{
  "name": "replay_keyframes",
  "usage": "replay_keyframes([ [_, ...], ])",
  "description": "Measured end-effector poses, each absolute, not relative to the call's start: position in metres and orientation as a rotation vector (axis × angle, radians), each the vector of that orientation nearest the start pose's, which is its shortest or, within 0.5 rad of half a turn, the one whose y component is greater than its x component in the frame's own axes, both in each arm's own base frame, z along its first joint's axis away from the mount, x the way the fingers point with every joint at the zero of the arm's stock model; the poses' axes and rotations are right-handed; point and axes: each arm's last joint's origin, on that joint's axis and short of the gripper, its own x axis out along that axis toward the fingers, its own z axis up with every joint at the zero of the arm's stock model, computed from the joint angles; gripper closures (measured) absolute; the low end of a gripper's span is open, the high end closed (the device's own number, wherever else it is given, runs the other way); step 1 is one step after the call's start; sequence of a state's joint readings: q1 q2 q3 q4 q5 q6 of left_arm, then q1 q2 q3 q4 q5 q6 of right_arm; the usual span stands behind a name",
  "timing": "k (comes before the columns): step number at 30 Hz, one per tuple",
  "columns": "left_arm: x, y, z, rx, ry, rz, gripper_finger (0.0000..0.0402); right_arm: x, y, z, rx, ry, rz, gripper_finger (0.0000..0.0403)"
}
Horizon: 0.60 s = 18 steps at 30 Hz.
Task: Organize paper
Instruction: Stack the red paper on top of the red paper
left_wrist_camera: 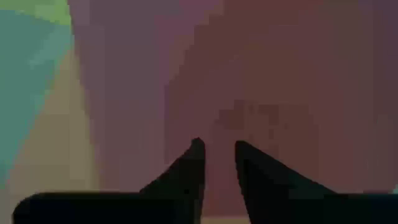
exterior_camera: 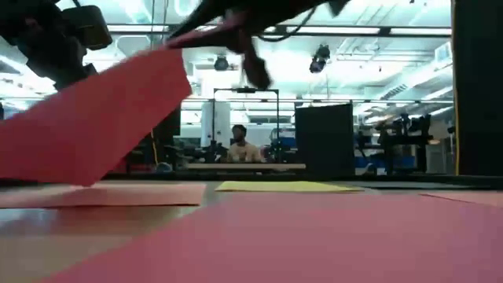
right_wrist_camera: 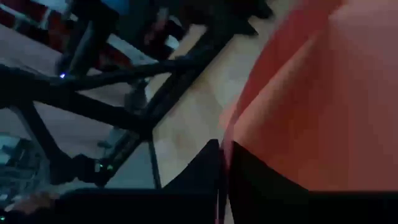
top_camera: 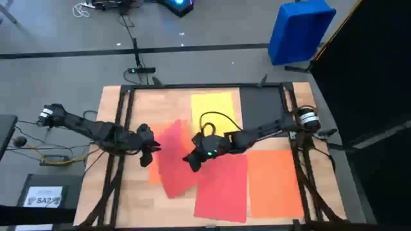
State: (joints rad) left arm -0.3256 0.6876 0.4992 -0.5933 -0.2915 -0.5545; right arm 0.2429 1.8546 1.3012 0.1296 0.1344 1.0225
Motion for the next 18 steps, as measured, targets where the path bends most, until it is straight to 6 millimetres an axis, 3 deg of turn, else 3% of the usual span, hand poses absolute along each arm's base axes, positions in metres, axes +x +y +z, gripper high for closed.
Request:
replay_keyframes([
  [8, 0.133, -0.036, 0.219, -0.298, 0.694, 0.174, 0.0330, 0.361, 0.146, 0.219, 1.059, 0.405, -0.220, 0.0403],
  [18, 0.135, -0.039, 0.222, -0.311, 0.658, 0.145, 0.0330, 0.324, 0.196, 0.204, 1.173, 0.348, -0.303, 0.0403],
])
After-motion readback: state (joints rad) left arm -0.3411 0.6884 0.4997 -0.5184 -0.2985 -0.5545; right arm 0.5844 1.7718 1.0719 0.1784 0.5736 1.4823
